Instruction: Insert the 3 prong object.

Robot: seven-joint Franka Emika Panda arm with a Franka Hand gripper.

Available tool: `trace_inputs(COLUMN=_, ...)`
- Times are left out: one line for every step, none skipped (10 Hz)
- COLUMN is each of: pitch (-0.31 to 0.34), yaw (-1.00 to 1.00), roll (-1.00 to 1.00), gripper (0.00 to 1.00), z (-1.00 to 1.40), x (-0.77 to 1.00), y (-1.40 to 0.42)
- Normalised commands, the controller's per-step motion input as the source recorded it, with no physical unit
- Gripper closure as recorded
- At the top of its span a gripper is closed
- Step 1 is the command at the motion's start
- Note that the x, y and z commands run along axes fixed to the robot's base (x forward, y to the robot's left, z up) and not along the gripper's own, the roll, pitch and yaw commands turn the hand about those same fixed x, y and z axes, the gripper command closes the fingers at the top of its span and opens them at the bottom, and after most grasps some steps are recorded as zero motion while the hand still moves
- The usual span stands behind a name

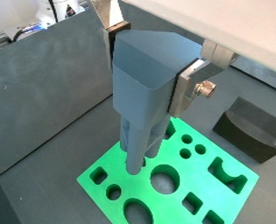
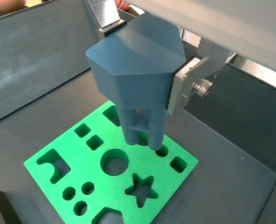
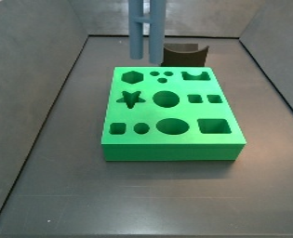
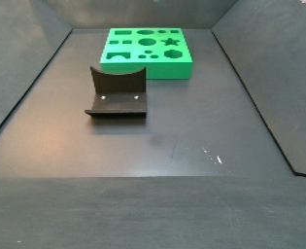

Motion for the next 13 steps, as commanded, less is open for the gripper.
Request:
trace_inputs(pitch=0.103, yaw=-0.65, roll=0.22, gripper=1.00, z=-0.88, x=0.58, y=0.09)
trace_inputs(pitch=0.126, yaw=-0.35, roll=0.20, gripper=1.00, z=-0.77, x=0.62, y=0.46)
trace_inputs(pitch=0.103, yaw=-0.17, roll=0.19, gripper=1.00, z=-0.77, x=0.53, y=0.67)
trace_inputs(pitch=0.066, yaw=-0.08, roll=0.19, gripper=1.00, z=-0.75, x=0.41, y=0.76)
trace_inputs(pitch=0.053, yaw=-0.05, roll=0.19, gripper=1.00, z=-0.75, x=0.36, y=0.80)
trace_inputs(pitch=0.047, yaw=-0.03, roll=0.19, gripper=1.00, z=-0.71, x=0.29, y=0.83)
trace_inputs(pitch=0.033, yaw=-0.06, roll=0.19, gripper=1.00, z=-0.63, x=0.18, y=0.81)
trace_inputs(pitch=0.086, yaw=-0.27, roll=0.02, gripper=1.00, z=-0.40, x=0.05, y=0.73)
trace_inputs(pitch=0.084, yaw=-0.49, roll=-0.02, gripper=1.00, z=-0.23, x=0.00, y=0.50)
trace_inputs(pitch=0.071, yaw=-0.71, roll=-0.01, gripper=1.00, z=-0.17, x=0.00, y=0.27)
trace_inputs(pitch=0.053, yaw=-1.00, roll=0.00, gripper=1.00, z=-0.21, x=0.00, y=0.00)
trace_inputs(pitch=0.000, yaw=-1.00, roll=0.00, gripper=1.00, z=-0.27, x=0.00, y=0.00)
trace_inputs(pitch=0.000, yaw=-0.92, roll=-0.04, gripper=1.00, z=-0.18, x=0.02, y=-0.17)
